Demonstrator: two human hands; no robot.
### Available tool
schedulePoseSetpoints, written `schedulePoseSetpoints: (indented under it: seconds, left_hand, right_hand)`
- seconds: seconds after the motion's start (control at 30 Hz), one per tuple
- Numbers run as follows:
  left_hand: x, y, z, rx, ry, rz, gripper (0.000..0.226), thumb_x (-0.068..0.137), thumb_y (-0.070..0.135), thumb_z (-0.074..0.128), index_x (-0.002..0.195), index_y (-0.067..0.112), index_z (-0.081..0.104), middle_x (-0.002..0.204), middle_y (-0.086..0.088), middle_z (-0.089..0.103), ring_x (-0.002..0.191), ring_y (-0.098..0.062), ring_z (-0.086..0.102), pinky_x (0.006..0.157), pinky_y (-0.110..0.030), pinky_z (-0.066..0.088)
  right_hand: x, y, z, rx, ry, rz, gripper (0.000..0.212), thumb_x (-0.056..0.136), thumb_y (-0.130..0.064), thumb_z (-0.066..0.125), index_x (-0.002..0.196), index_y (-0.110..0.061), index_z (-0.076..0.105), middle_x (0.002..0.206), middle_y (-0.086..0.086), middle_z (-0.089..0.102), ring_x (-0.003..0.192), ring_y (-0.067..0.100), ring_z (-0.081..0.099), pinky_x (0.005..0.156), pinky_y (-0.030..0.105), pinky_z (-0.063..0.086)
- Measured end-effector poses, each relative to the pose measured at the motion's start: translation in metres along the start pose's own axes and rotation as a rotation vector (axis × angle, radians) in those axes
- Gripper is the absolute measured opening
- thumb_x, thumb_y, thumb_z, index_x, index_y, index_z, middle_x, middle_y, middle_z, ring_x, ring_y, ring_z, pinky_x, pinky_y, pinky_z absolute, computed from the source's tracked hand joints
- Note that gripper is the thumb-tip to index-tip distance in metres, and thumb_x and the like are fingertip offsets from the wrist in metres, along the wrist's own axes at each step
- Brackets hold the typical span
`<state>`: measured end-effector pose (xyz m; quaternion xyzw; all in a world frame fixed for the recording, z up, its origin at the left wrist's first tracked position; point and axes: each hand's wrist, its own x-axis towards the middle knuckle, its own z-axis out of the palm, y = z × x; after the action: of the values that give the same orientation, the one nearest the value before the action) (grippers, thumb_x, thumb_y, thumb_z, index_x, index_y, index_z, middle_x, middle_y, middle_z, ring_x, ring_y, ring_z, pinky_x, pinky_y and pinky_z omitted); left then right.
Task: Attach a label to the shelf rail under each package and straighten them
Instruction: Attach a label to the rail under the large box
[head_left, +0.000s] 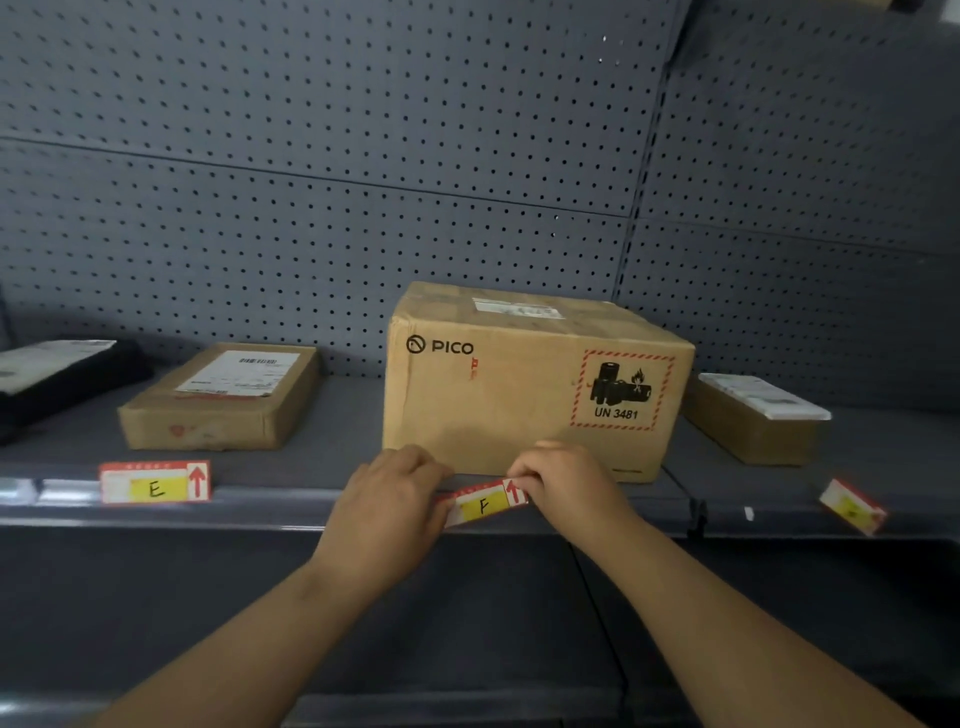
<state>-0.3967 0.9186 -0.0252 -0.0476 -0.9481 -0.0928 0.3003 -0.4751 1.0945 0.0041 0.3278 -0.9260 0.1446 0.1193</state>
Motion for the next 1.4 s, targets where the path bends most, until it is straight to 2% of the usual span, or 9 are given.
schedulePoseSetpoints:
  seconds: [0.07, 0.2, 0.3, 0.57, 0.67, 0.83, 0.97, 1.03, 1.4]
  left_hand:
    - [-0.002, 0.004, 0.006, 0.006, 0.008, -0.012, 0.024, 0.075, 0.021, 0.068, 0.098, 0.02, 0.065, 0.093, -0.003, 0.064, 0.08, -0.026, 0.059, 0.067, -0.037, 0.048]
    - [-0.009, 0.01, 0.014, 0.035, -0.005, -0.014, 0.024, 0.081, 0.029, 0.051, 0.1, 0.023, 0.063, 0.092, -0.001, 0.063, 0.077, -0.024, 0.058, 0.064, -0.039, 0.051]
    - [-0.01, 0.008, 0.017, 0.032, -0.021, -0.014, 0.025, 0.079, 0.019, 0.064, 0.104, 0.022, 0.062, 0.094, -0.002, 0.062, 0.082, -0.024, 0.058, 0.07, -0.041, 0.052]
    - [-0.009, 0.001, 0.017, 0.09, -0.059, 0.038, 0.023, 0.077, 0.023, 0.069, 0.1, 0.022, 0.064, 0.096, 0.0, 0.064, 0.084, -0.022, 0.061, 0.071, -0.037, 0.052]
    - [-0.01, 0.0, 0.014, 0.165, -0.049, 0.112, 0.028, 0.072, 0.02, 0.072, 0.099, 0.023, 0.066, 0.099, 0.001, 0.066, 0.085, -0.022, 0.064, 0.069, -0.034, 0.054]
    - [-0.012, -0.003, 0.015, 0.295, -0.094, 0.193, 0.045, 0.061, 0.031, 0.08, 0.104, 0.025, 0.067, 0.111, -0.001, 0.067, 0.097, -0.021, 0.065, 0.077, -0.037, 0.056]
    - [-0.011, -0.008, 0.021, 0.316, -0.113, 0.204, 0.048, 0.059, 0.035, 0.08, 0.104, 0.026, 0.067, 0.11, 0.001, 0.068, 0.095, -0.018, 0.066, 0.077, -0.034, 0.055]
    - [-0.011, -0.01, 0.023, 0.318, -0.109, 0.208, 0.048, 0.059, 0.035, 0.08, 0.105, 0.027, 0.066, 0.111, 0.001, 0.068, 0.096, -0.018, 0.066, 0.077, -0.034, 0.055]
    - [-0.009, -0.016, 0.028, 0.32, -0.086, 0.235, 0.057, 0.057, 0.033, 0.083, 0.109, 0.025, 0.064, 0.111, -0.001, 0.067, 0.096, -0.02, 0.065, 0.078, -0.037, 0.055]
  right_hand:
    - [-0.001, 0.004, 0.0, 0.024, 0.009, -0.004, 0.017, 0.094, -0.018, 0.052, 0.097, -0.015, 0.069, 0.097, -0.002, 0.061, 0.088, 0.013, 0.055, 0.075, 0.025, 0.046]
    - [-0.004, 0.007, 0.003, 0.025, 0.052, -0.019, 0.014, 0.094, -0.016, 0.053, 0.094, -0.014, 0.067, 0.091, -0.007, 0.052, 0.086, 0.011, 0.053, 0.072, 0.022, 0.044]
    - [-0.006, 0.01, 0.005, 0.02, 0.061, -0.009, 0.011, 0.092, -0.016, 0.054, 0.089, -0.015, 0.064, 0.091, -0.005, 0.054, 0.086, 0.012, 0.055, 0.07, 0.022, 0.046]
    - [-0.009, 0.015, 0.005, 0.02, 0.013, 0.088, 0.008, 0.091, -0.015, 0.056, 0.085, -0.016, 0.061, 0.097, -0.001, 0.062, 0.088, 0.013, 0.057, 0.076, 0.028, 0.054]
    - [-0.008, 0.014, 0.004, 0.006, 0.007, 0.107, 0.009, 0.091, -0.015, 0.056, 0.082, -0.017, 0.06, 0.098, 0.001, 0.063, 0.088, 0.014, 0.058, 0.076, 0.03, 0.056]
    - [-0.005, 0.013, 0.004, -0.029, -0.005, 0.143, 0.015, 0.09, -0.01, 0.055, 0.077, -0.016, 0.056, 0.094, 0.004, 0.062, 0.084, 0.016, 0.06, 0.075, 0.032, 0.056]
    - [-0.005, 0.015, 0.005, -0.018, 0.043, 0.121, 0.004, 0.089, -0.016, 0.06, 0.086, -0.015, 0.058, 0.096, 0.0, 0.059, 0.087, 0.016, 0.056, 0.077, 0.033, 0.054]
    - [-0.005, 0.015, 0.005, -0.005, 0.054, 0.077, 0.015, 0.089, -0.026, 0.062, 0.098, -0.015, 0.06, 0.1, -0.003, 0.058, 0.093, 0.015, 0.054, 0.08, 0.029, 0.05]
    - [0.021, 0.012, -0.004, -0.101, -0.309, 0.166, 0.028, 0.093, -0.032, 0.055, 0.108, -0.011, 0.067, 0.112, 0.006, 0.063, 0.103, 0.019, 0.058, 0.083, 0.027, 0.046]
